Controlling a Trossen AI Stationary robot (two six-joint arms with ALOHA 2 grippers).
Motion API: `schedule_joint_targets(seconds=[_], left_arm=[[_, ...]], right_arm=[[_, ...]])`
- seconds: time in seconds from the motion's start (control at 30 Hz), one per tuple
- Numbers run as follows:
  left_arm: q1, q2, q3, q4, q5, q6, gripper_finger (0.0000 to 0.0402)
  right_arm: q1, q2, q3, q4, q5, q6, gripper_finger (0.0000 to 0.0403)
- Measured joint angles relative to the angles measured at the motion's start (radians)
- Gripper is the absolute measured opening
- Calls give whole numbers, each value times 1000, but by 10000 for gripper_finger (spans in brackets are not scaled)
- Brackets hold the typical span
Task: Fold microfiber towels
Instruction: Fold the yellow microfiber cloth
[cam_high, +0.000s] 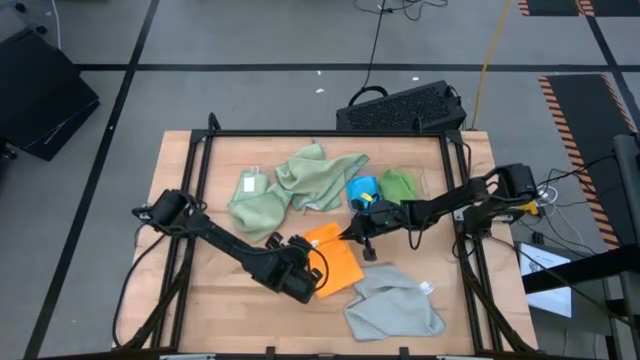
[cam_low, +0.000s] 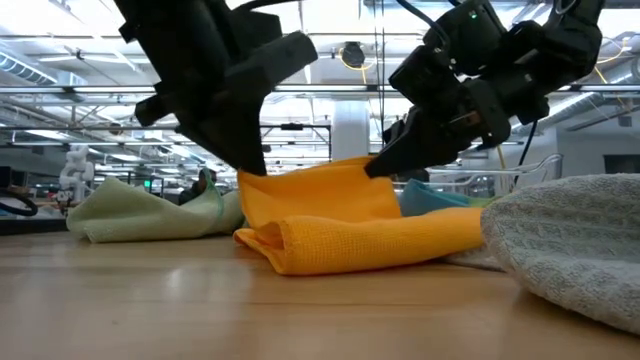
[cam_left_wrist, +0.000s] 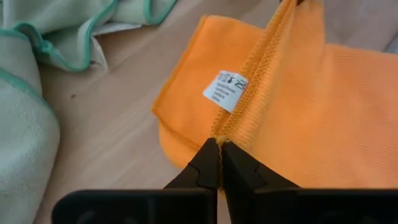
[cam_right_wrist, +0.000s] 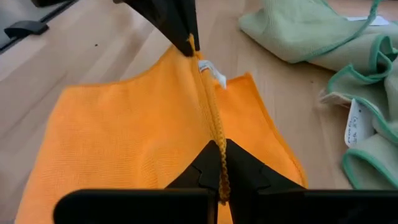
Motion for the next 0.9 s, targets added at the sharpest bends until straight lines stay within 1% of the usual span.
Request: schedule_joint_targets(seconds=[0.07,0.17,0.3,0.37,0.57,0.67,0.8,0.9], left_arm=[[4,0,0,6,-4,18,16],[14,0,-2,8,-3,26,9],[21,0,-3,7,1,26,5],[22,0,-3,5,3,21,17],[22,0,-3,-34,5,-26,84],[22,-6,-3,-43,5,-21,108],[22,-50,13,-33,-11,7,121],[4,-76,22,83,-71,105,121]], right_arm=[[0,-9,0,-9,17,-11,9],[0,-14,0,0,49,-38,10],[0,-13,0,-6,53,-50,23],[0,-13,0,-7,53,-49,35],[0,-12,0,14,59,-43,80],[1,-30,0,18,70,-27,101],[15,-91,0,-14,146,-29,125],[32,-158,0,-67,184,-44,138]])
